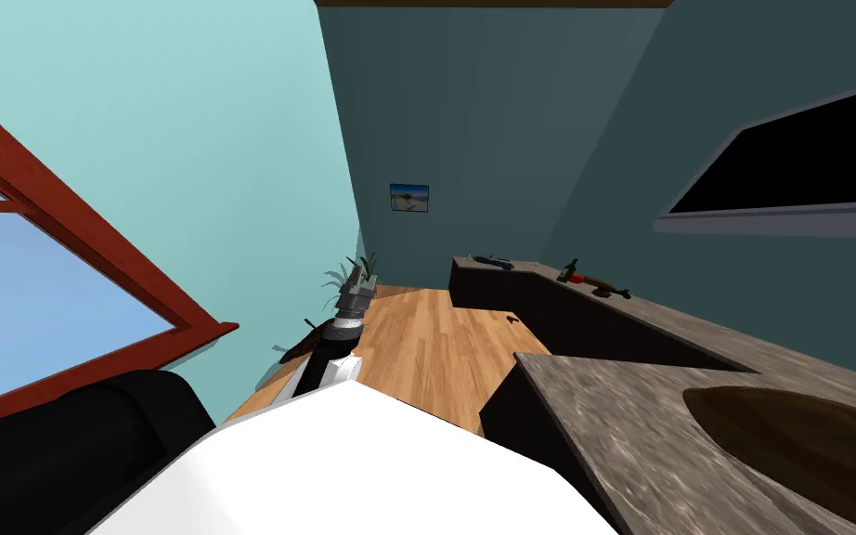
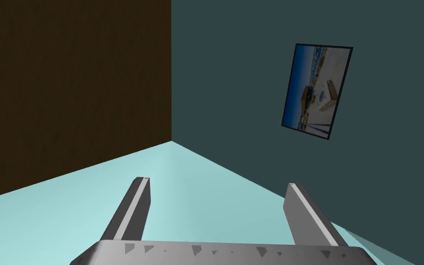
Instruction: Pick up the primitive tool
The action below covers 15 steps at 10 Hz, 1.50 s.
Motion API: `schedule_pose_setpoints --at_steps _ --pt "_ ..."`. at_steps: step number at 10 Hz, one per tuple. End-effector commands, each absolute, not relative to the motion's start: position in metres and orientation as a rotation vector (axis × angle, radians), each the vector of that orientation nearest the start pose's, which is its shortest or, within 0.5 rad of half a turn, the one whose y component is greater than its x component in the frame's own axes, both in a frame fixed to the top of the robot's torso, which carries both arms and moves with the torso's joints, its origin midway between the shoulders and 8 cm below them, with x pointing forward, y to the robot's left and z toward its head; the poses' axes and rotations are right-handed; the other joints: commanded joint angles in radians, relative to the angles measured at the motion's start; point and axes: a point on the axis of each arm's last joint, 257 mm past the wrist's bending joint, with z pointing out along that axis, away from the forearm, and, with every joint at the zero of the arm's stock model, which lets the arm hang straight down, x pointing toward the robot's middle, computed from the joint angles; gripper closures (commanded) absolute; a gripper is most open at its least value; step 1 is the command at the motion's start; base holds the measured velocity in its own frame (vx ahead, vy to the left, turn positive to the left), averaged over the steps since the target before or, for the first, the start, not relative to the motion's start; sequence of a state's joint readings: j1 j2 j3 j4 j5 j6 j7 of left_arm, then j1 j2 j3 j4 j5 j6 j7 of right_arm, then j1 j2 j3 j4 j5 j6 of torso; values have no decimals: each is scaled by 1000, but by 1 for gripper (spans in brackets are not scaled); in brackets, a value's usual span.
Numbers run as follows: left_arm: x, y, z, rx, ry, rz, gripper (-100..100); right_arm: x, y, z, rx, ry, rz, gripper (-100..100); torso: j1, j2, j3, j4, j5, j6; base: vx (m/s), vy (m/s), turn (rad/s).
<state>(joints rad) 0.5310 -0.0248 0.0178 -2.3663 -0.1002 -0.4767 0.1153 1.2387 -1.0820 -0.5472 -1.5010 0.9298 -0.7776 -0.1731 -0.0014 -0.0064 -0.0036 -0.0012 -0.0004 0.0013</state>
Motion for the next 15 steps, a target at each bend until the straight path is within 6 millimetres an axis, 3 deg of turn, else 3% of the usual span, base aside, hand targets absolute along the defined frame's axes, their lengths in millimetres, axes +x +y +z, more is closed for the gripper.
schedule_pose_setpoints --at_steps 1,7,8,9,10,13,14,15 --pt "329 276 48 -626 598 -1321 0 42 -624 -300 -247 2699 -44 -100 0 0 0 0 0 0 56 -7 172" --pt "329 276 48 -626 598 -1321 0 -49 -626 -319 -351 2947 -15 -100 1 2 1 0 0 1 49 -5 128" --pt "329 276 48 -626 598 -1321 0 -40 -626 -320 -344 2926 -23 -100 1 2 1 1 0 1 15 -3 14" --pt "329 276 48 -626 598 -1321 0 -42 -626 -320 -345 2930 -21 0 1 3 2 1 0 1 0 0 0" --pt "329 276 48 -626 598 -1321 0 -48 -624 -329 -331 2929 -24 -100 1 4 2 1 0 1 8 -7 54" --pt "329 276 48 -626 598 -1321 0 -52 -623 -335 -320 2929 -24 -100 0 4 2 1 0 1 8 -11 53" --pt "329 276 48 -626 598 -1321 0 -52 -623 -336 -321 2929 -26 100 1 4 2 1 0 1 0 0 0" --pt "329 276 48 -626 598 -1321 0 -52 -623 -336 -321 2929 -25 100 1 4 3 1 0 1 0 0 0"
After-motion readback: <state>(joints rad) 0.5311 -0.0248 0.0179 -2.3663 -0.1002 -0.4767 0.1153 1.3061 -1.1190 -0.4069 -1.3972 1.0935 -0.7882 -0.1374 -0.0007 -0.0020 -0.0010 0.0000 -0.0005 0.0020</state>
